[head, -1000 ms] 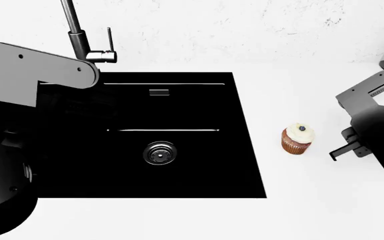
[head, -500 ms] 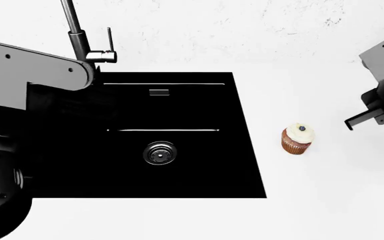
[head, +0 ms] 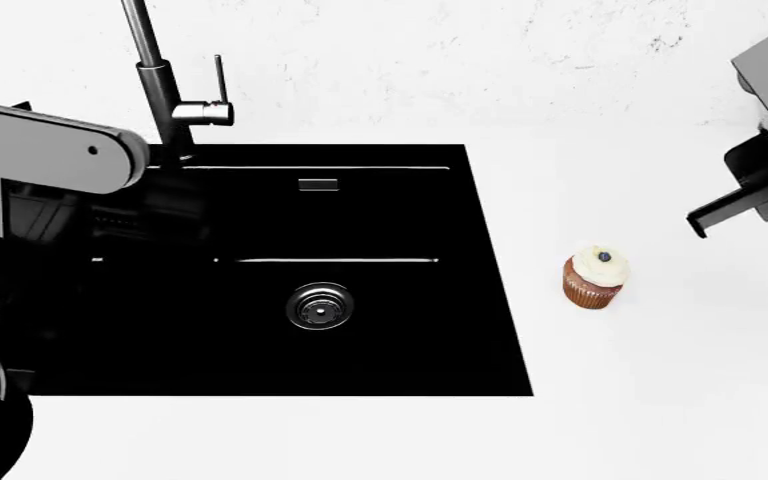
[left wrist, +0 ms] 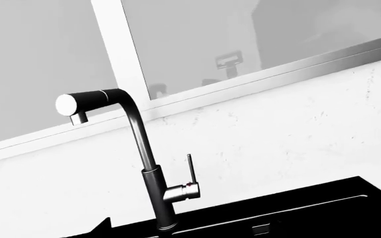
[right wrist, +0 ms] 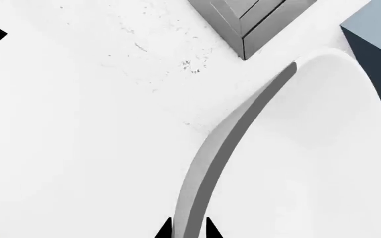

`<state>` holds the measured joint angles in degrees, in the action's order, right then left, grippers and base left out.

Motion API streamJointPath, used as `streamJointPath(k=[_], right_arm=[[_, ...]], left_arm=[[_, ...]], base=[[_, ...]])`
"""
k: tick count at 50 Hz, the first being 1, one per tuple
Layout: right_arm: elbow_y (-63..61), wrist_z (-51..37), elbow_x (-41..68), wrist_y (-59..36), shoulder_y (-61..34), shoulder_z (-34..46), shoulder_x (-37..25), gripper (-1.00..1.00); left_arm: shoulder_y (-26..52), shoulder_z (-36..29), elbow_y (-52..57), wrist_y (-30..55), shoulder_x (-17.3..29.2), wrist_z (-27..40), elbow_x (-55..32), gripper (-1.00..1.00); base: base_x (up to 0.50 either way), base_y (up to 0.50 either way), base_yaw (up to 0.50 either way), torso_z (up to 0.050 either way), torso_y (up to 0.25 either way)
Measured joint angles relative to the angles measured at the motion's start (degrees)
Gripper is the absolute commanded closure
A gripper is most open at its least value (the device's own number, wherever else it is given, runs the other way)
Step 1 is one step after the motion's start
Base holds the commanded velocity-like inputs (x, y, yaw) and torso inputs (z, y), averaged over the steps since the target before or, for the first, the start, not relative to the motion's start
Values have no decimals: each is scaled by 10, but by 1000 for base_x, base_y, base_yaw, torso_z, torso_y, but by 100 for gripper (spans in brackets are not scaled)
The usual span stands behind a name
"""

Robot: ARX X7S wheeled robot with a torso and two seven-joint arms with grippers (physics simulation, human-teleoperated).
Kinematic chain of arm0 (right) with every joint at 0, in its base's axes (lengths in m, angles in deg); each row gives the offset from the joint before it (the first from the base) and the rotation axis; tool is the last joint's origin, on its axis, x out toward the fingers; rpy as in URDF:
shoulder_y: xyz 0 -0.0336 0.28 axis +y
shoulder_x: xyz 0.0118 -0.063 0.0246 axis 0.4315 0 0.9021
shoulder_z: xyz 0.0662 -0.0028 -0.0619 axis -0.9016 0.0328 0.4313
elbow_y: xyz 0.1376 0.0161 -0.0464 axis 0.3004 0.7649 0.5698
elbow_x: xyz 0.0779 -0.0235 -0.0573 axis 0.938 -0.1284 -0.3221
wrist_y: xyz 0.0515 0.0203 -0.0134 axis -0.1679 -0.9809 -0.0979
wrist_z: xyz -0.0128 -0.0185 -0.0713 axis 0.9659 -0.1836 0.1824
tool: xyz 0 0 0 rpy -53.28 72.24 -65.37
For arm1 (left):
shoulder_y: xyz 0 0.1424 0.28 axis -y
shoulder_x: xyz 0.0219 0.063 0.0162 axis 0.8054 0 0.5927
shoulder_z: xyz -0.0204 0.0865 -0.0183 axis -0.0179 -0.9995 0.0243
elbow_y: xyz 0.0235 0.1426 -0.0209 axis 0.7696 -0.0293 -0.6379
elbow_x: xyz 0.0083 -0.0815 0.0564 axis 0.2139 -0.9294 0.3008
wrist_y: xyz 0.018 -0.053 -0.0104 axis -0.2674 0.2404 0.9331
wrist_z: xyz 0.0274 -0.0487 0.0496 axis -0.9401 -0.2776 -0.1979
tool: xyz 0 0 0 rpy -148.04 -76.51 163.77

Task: Move the fresh-baked cupcake off the tray onto the counter, and place the bowl used for mixing into the sink.

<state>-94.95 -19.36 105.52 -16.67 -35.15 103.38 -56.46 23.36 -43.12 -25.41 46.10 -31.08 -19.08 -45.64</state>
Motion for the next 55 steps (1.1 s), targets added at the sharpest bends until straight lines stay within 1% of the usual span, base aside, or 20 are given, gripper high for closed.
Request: streamJointPath(k=[6,21,55], right_arm=[[-9,-2,7,-3,-4,-2,1,100],[-24,12,0,2,-7,8,5,100],[-30,33,-16,32,14,27,9,100]], left_arm=[[3,1,-2,1,2,-1,3,-100],[12,4,-5,4,5,-3,2,-100],[24,1,-10,11,-2,-1,3,-100]], base=[[0,56,0,0,2],[0,500,0,0,0],[0,500,0,0,0]])
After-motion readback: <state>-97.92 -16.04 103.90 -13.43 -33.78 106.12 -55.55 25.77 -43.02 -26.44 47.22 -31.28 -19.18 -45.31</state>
